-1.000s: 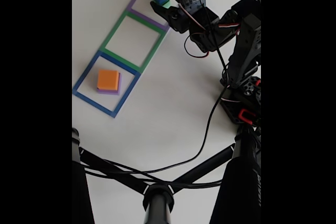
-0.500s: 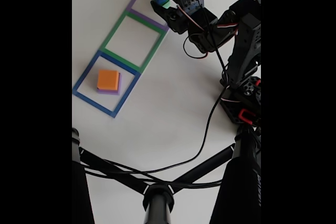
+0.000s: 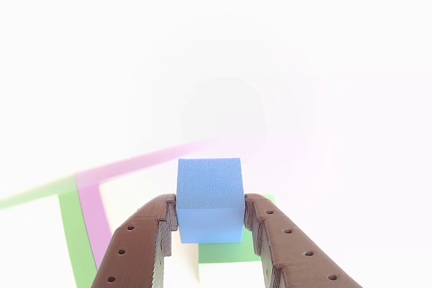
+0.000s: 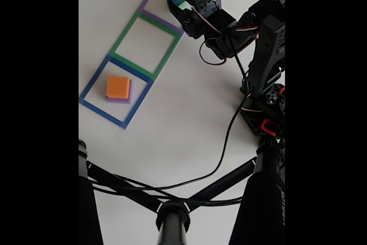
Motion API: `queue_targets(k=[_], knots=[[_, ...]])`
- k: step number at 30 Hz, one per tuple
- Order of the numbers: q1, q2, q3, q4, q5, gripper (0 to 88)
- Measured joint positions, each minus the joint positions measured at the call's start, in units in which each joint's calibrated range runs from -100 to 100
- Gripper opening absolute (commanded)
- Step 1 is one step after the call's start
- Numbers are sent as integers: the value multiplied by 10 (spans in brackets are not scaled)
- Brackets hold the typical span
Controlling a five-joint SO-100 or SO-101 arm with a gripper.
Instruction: Tower of hanoi
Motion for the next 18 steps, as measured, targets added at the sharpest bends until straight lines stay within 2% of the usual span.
queue_targets(k=[11,15,18], knots=[[-4,-8,0,9,0,27],[-17,-80,0,84,0,26],[-22,-163,-8,180,0,25]])
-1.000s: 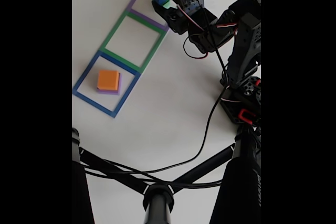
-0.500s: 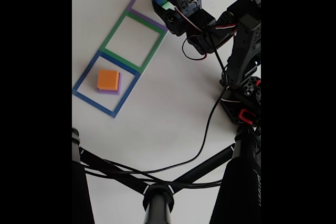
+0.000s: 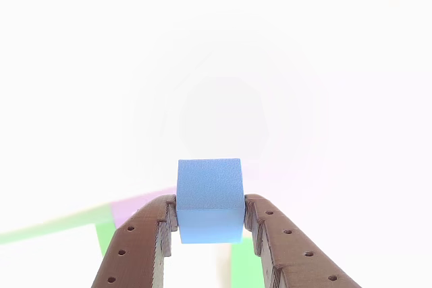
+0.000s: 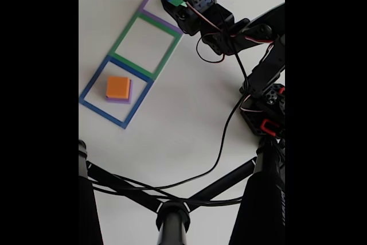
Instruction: Tower of hanoi
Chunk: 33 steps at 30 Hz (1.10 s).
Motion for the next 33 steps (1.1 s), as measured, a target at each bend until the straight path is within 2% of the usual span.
queue_targets(k=[4,10,15,19,25,33], knots=[[-11,-129,-39,186,0,22],[-32,-296,-169,551,0,23],[-69,-345,-330,828,0,21],[-97,-354,-467,1002,0,21],[-141,-355,-600,1157,0,19],[-183,-358,-706,1259,0,19]])
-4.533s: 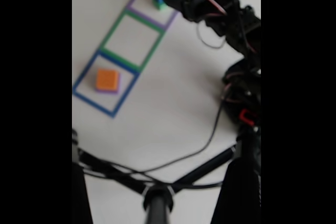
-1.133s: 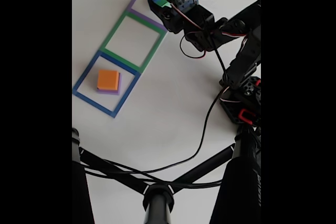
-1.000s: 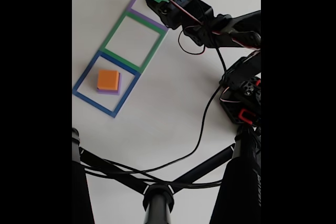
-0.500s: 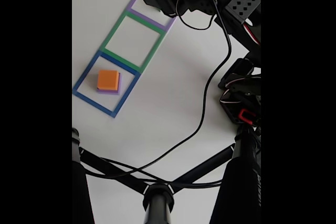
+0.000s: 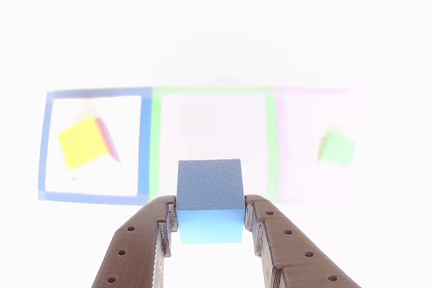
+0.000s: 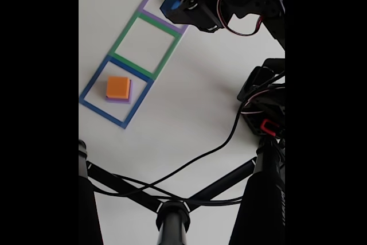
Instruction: Tower of hanoi
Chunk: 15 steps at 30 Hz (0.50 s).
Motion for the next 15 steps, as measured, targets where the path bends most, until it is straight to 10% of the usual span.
queue_targets(k=[15], knots=[[-17,-79,228,-158,0,21]])
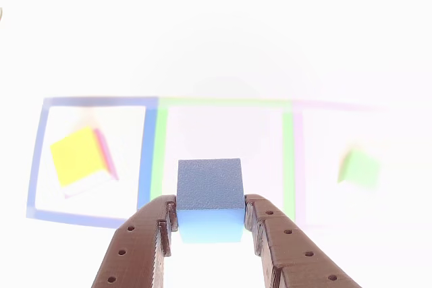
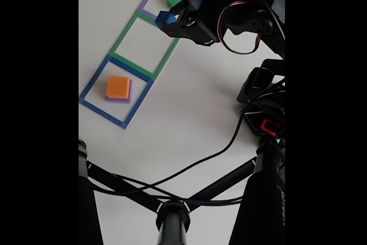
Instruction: Tower of hanoi
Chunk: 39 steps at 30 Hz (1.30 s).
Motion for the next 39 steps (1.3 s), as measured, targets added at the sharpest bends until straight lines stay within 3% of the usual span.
queue_targets(k=[12,19,32,39], knots=[[29,18,460,-542,-4,20],[34,134,585,-826,-2,20],[43,404,607,-1153,0,23],[42,525,607,-1278,0,24]])
